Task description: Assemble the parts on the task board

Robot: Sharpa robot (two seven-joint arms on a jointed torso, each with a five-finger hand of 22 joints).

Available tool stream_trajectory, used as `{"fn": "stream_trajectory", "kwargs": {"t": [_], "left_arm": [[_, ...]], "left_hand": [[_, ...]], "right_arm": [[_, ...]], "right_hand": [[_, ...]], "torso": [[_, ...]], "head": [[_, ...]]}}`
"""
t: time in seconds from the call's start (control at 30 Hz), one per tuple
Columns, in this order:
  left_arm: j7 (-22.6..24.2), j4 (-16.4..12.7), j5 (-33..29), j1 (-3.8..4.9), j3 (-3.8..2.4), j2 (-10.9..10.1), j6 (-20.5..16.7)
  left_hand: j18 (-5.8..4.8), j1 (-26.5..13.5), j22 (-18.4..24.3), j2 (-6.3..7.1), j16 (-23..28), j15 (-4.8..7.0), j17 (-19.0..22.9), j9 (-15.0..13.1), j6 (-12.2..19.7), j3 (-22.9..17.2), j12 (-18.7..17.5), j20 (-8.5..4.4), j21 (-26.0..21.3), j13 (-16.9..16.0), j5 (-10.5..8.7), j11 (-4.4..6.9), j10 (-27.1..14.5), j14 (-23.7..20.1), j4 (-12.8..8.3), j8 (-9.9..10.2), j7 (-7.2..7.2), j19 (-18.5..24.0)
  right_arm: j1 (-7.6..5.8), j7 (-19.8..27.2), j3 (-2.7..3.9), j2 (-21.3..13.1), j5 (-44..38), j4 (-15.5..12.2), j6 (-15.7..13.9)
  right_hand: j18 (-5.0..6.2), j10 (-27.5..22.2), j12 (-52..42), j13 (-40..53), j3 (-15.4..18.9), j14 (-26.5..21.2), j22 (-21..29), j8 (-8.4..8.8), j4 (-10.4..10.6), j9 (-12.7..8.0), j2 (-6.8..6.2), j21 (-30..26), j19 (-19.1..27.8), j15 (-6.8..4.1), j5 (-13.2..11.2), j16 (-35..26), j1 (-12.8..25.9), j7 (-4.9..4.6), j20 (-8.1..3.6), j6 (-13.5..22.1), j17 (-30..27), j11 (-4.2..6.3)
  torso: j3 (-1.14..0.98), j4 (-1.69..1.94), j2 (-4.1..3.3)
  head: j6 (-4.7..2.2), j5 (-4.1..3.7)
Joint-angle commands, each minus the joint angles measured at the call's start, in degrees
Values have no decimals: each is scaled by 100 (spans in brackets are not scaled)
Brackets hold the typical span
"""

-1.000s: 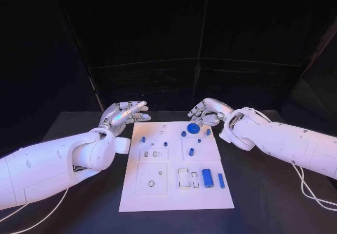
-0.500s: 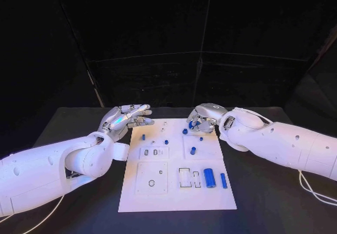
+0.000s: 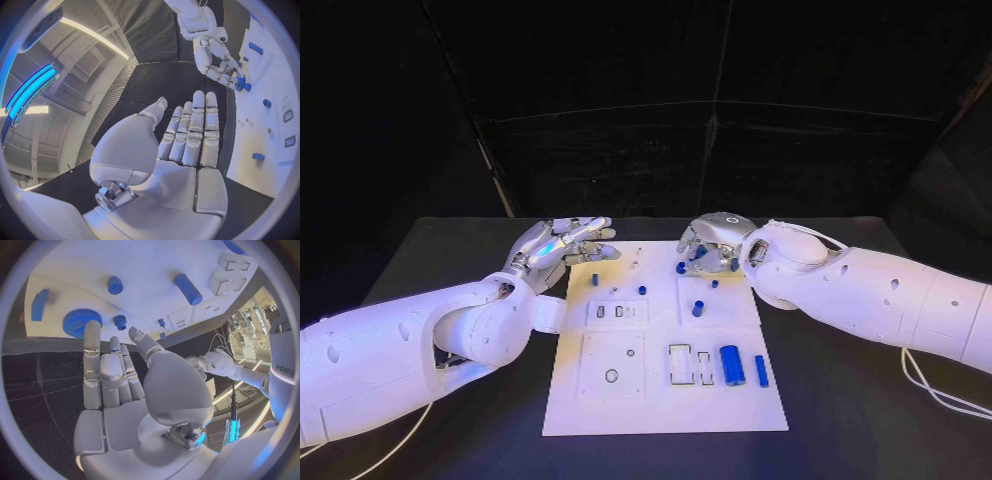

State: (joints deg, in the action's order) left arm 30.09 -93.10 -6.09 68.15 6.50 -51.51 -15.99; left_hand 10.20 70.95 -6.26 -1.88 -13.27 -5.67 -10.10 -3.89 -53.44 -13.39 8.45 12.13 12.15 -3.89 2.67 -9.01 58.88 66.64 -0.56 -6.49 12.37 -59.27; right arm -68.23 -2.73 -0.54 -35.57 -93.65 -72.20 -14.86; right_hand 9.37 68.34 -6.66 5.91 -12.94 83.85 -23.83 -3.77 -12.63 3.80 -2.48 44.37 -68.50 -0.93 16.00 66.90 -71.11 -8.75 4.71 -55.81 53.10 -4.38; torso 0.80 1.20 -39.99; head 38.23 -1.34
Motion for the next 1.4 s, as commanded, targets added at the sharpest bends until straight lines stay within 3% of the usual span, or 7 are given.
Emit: {"fn": "stream_trajectory", "kwargs": {"t": [0.03,0.3,0.43,0.67,0.8,1.1,1.4], "left_arm": [[18,21,8,10,-3,15,120],[13,4,8,23,-3,5,132],[14,-15,8,33,-3,6,136],[6,-61,10,45,-3,0,92],[4,-83,36,51,-3,-4,82],[1,-73,56,82,-3,3,77],[-20,-95,58,114,-3,2,77]], "left_hand": [[34,34,5,8,-27,-5,-8,5,-42,-34,-27,-4,17,5,17,0,59,52,-9,-4,-7,-57],[33,34,6,8,-31,-3,-15,6,-44,-36,-31,-6,17,6,17,0,62,59,-10,-2,-7,-65],[33,34,6,9,-32,-2,-17,6,-44,-37,-32,-7,17,7,17,0,62,61,-10,-1,-6,-67],[33,36,6,9,-36,0,-25,8,-44,-40,-39,-10,17,8,17,-1,62,70,-13,3,-3,-77],[33,38,7,9,-38,1,-32,9,-43,-44,-45,-12,17,10,17,-2,61,75,-15,6,2,-84],[33,38,7,9,-38,1,-32,9,-43,-44,-45,-12,17,10,17,-2,61,75,-15,6,2,-84],[32,39,7,9,-40,1,-35,10,-43,-46,-47,-13,17,10,18,-3,62,78,-17,8,3,-88]], "right_arm": [[-18,-50,7,65,-114,98,211],[-39,-52,8,120,-116,176,291],[-51,-91,8,169,-131,206,385],[-59,-145,8,247,-214,315,523],[-61,-122,8,290,-232,357,580],[-61,-97,8,359,-241,427,713],[-62,-149,8,407,-243,456,780]], "right_hand": [[108,-49,-29,6,-2,197,-13,8,33,-1,27,39,20,22,-13,76,0,14,21,47,76,-6],[109,-46,-57,19,-28,204,-44,-11,50,7,51,95,22,24,-13,219,-20,8,22,31,248,-7],[110,-35,-80,29,-54,209,-68,-29,60,14,67,137,25,24,-17,318,-34,8,23,-10,369,-4],[110,-18,-108,41,-63,206,-93,-48,101,20,69,182,37,25,-22,401,0,6,26,-70,460,-3],[111,1,-128,50,-88,217,-113,-55,114,21,80,218,40,21,-19,495,-7,13,25,-105,581,6],[112,22,-155,59,-164,225,-158,-84,131,29,108,300,51,16,-28,635,-38,12,21,-217,745,13],[115,57,-184,68,-319,217,-218,-148,132,44,171,404,84,7,-101,750,-122,23,17,-432,862,24]], "torso": [[-10,1,-13],[4,3,-36],[-7,-3,-51],[2,23,-66],[2,21,-89],[10,30,-107],[2,32,-111]], "head": [[-19,3],[-17,20],[4,39],[66,14],[46,32],[67,48],[115,79]]}}
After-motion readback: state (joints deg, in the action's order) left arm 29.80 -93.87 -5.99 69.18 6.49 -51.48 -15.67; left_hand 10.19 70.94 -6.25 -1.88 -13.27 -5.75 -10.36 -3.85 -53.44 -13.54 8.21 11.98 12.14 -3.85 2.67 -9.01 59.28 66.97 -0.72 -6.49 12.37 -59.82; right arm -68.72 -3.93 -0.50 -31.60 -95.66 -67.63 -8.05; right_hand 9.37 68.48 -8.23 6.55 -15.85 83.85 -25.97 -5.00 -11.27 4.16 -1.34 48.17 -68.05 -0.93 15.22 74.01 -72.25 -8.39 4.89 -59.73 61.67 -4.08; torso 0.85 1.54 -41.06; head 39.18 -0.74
